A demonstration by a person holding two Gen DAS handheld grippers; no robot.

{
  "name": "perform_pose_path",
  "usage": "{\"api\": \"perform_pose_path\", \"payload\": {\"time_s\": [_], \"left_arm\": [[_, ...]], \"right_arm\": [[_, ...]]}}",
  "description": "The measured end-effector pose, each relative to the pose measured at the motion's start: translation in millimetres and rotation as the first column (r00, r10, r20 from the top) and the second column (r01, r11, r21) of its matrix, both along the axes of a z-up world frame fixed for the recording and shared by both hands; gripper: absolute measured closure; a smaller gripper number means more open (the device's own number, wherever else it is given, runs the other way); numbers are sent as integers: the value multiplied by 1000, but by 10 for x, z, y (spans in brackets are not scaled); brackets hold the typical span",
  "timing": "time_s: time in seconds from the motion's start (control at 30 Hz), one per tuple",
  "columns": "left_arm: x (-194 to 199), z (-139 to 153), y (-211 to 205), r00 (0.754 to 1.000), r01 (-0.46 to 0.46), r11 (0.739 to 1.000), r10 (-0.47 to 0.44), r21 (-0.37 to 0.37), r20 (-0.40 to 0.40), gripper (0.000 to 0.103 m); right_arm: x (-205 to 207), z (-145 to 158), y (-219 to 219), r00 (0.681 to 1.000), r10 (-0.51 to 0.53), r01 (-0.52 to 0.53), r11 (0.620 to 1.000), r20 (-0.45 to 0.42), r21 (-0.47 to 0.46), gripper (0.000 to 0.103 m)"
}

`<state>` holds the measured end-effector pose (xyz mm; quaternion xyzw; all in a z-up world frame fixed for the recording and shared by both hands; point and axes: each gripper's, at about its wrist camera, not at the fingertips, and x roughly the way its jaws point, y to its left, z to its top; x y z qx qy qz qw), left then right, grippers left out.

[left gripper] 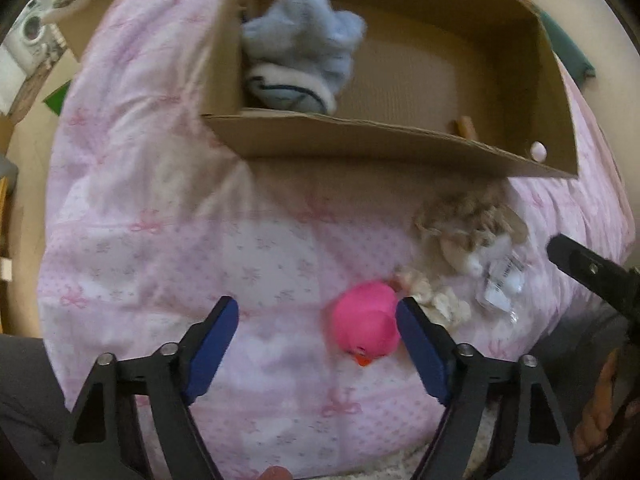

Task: Organize soft objects
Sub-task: 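Grasp the pink rubber duck with the left gripper while the right grasps the plastic sock pack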

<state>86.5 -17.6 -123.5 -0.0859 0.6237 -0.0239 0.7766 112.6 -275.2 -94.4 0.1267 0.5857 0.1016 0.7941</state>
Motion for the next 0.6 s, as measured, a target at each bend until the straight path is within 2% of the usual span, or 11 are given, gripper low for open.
{"api": "perform_pose_path", "payload": {"time_s": [0.03, 0.1, 0.13, 0.17, 0.3, 0.37, 0.53, 0.6], "left_arm": [[-3, 3, -26, 1000, 10, 1000, -10, -3, 3, 25], [-12, -17, -83, 999, 34, 999, -34, -14, 2, 38], [-16, -42, -97, 999, 45, 998, -45, -36, -7, 62], [-14, -56, -120, 998, 53, 996, -55, -68, -21, 76], [-34, -87, -185, 996, 78, 993, -83, -92, -44, 77], [-40, -166, -212, 992, 89, 993, -95, -75, -81, 77], [-7, -160, -177, 994, 65, 992, -74, -105, -79, 78], [-18, -96, -141, 997, 53, 997, -57, -59, -61, 78]], "right_arm": [[1, -6, -5, 1000, -2, 2, 1000, -2, 0, 22], [12, -18, -8, 1000, -6, 6, 1000, -8, 1, 22], [17, -23, -9, 1000, -8, 8, 1000, -11, 4, 22], [20, -24, -12, 1000, -10, 10, 1000, -12, 6, 22], [28, -21, -12, 1000, -10, 10, 1000, -14, 2, 22], [31, -23, -19, 1000, -14, 14, 1000, -15, 2, 22], [49, -35, -77, 999, -38, 39, 999, -24, 20, 22], [65, -66, -119, 998, -50, 51, 998, -41, 39, 22]]}}
